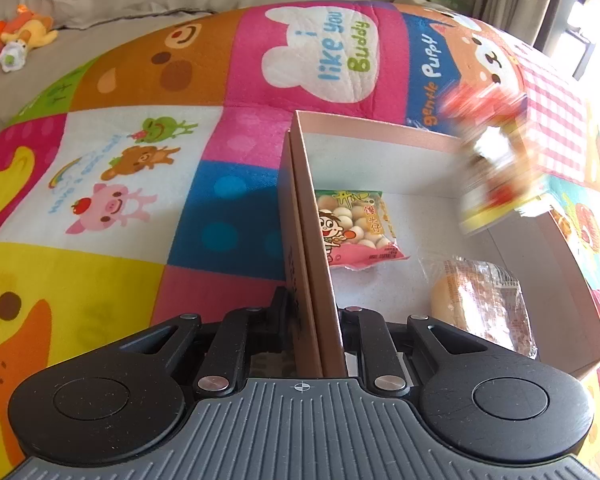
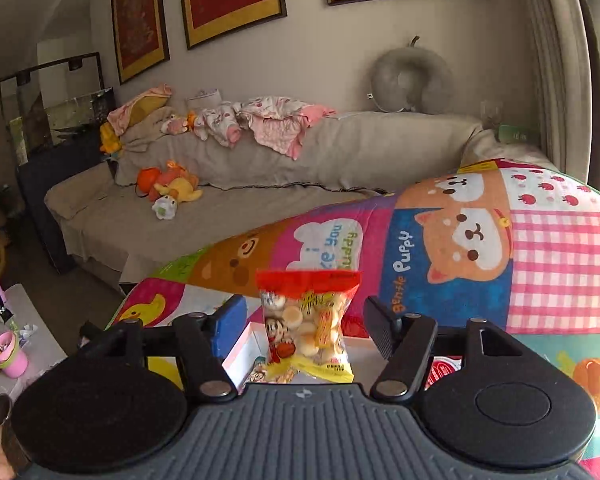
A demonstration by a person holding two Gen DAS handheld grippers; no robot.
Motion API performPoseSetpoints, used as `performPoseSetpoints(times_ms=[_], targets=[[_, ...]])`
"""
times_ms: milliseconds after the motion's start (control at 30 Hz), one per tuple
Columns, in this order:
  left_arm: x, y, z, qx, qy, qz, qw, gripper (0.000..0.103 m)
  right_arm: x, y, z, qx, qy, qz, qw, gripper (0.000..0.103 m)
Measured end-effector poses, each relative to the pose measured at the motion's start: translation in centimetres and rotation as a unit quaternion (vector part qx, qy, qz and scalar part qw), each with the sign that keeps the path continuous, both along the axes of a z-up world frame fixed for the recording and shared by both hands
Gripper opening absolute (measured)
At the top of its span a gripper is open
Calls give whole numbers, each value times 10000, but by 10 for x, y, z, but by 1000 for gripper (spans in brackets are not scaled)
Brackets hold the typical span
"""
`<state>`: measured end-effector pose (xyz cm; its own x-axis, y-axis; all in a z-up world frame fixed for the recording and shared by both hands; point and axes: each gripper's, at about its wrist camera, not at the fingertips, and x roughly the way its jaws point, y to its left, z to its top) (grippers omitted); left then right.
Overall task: Organize objects
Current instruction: 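Drop the red snack bag into the pink box with the right tool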
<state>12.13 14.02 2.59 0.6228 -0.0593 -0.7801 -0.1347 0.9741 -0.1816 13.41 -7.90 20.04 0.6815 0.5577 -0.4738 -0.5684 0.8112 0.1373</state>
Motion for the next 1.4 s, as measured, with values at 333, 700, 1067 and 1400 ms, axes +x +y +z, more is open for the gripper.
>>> performPoseSetpoints(times_ms=[333, 700, 1067, 1400], targets=[[0, 0, 0, 22, -9, -16, 10000, 18, 24, -50, -54, -529, 544, -699, 9947, 72], [1, -3, 0, 93, 25, -1, 10000, 18, 158, -77, -116, -553, 1447, -1668, 9737, 79], [3, -1, 1, 36, 50, 46, 10000, 18, 199, -43, -163, -1305, 1763, -1080, 9697, 52], [1, -1, 0, 14, 10, 75, 10000, 18, 89, -79, -148, -1475, 1688, -144, 9744, 53]])
